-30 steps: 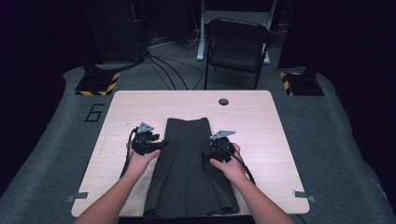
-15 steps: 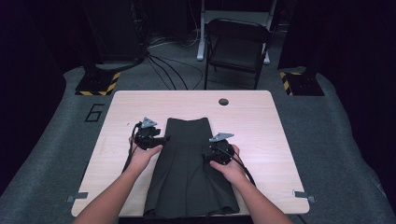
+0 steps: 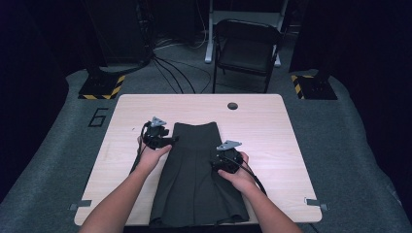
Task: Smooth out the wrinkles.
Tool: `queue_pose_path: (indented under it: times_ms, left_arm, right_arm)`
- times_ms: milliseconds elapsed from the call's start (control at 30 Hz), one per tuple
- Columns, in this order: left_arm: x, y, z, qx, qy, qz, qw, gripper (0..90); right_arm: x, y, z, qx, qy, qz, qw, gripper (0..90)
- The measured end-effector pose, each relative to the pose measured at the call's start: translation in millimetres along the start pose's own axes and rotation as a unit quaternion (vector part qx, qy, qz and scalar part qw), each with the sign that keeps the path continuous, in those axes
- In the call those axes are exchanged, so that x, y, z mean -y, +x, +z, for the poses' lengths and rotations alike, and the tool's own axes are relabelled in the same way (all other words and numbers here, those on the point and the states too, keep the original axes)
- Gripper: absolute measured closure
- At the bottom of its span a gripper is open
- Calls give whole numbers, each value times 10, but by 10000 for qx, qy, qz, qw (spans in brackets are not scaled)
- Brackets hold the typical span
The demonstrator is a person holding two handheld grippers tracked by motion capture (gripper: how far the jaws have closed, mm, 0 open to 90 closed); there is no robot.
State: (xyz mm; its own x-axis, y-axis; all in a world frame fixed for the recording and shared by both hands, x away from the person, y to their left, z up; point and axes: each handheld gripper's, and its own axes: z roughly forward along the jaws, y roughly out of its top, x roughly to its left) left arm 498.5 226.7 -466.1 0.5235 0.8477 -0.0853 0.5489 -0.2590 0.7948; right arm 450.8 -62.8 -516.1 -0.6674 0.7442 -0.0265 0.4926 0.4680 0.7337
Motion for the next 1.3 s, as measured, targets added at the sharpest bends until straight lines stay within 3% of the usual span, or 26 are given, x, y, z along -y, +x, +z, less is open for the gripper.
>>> queue_pose_path:
  times_ms: [300,400,433,500,567,733,767,900,933,1067,1133,1300]
  left_arm:
    - [-150,57,165,-89,105,4,9999,433]
    - [-162,80,228,-159,146,5,9998,433]
    - [-160,89,253,-183,190,51,9996,433]
    - [-155,109,299,-191,275,136,9993,435]
    - [-153,123,342,-187,282,69,9994,439]
    - [-167,158,446,-303,321,-74,9990,450]
    - [-169,176,462,-305,363,-2,9989,452]
    - [-173,205,542,-373,453,-56,9983,452]
    - [-169,201,568,-387,375,-163,9984,451]
    - [-166,215,610,-395,450,-133,9981,446]
    - [-162,228,627,-402,450,-129,9981,442]
    - [-140,250,689,-417,460,-249,9978,430]
  right_arm:
    - [-9,-4,-1,41,11,96,9999,408]
    - [-3,-4,-5,48,25,24,10000,409]
    - [2,14,-2,67,-3,153,9999,409]
    - [9,8,1,67,-51,107,9999,411]
    - [16,-9,-4,56,-49,-24,10000,412]
    - [28,15,-11,96,-55,108,9999,419]
    - [28,15,-10,103,-67,90,9999,419]
    - [32,23,-8,139,-93,119,9998,420]
    - [32,34,-5,165,-107,153,9997,421]
    - [45,11,-9,117,-129,31,9998,422]
    - [49,27,-12,121,-121,137,9998,422]
    - [49,22,-14,120,-119,80,9998,423]
